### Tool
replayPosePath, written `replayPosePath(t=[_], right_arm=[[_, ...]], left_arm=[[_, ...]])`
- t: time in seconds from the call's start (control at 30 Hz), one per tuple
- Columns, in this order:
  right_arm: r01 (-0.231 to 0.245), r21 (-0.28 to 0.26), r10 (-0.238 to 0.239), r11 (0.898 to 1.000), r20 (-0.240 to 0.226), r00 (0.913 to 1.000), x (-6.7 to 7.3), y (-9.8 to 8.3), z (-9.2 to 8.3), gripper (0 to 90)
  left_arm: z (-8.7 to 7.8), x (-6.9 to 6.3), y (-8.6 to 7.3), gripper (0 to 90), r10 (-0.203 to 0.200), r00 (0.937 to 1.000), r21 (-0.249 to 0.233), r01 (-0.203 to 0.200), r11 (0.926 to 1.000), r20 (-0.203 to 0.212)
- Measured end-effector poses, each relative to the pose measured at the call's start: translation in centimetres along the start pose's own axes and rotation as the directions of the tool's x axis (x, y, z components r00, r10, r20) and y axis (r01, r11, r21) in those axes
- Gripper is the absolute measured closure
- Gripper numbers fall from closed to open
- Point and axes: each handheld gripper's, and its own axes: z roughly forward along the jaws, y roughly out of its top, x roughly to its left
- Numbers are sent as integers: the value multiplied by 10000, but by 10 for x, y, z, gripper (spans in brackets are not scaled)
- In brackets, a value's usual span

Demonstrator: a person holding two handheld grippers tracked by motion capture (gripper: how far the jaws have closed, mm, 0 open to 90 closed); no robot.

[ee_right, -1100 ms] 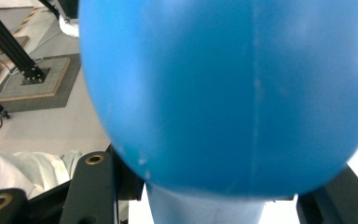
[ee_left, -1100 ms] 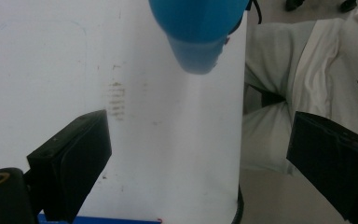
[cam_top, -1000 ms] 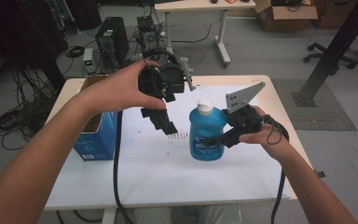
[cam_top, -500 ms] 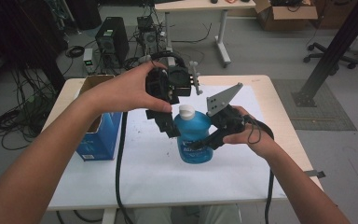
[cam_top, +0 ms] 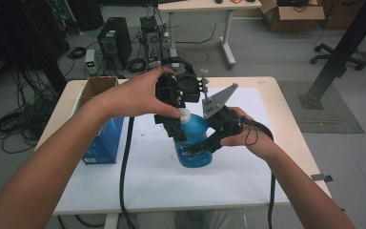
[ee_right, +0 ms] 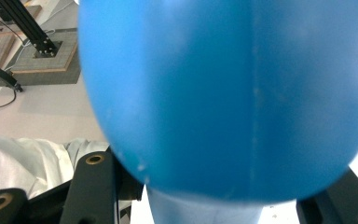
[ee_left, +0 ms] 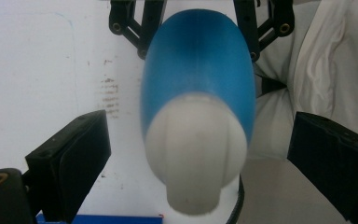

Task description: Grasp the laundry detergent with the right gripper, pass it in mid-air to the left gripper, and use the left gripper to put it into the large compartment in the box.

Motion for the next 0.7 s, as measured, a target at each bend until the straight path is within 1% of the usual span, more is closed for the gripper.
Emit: replayPosePath(t=[0.1,0.33,0.47,0.7], right_arm=[[-37,-10,37,10000,24,10000,0,2,0,439],[44,-52,-44,10000,57,10000,-1,3,-1,439],[32,-64,-31,10000,51,10000,-1,3,-1,439],[-4,-50,4,10000,54,10000,-1,2,-1,439]], left_arm=[[4,1,1,62,18,10000,40,-18,10000,27],[12,3,3,63,95,9999,2,-95,10000,86],[14,3,5,68,150,9998,29,-150,9999,128],[16,3,6,112,234,9995,-7,-234,9997,231]])
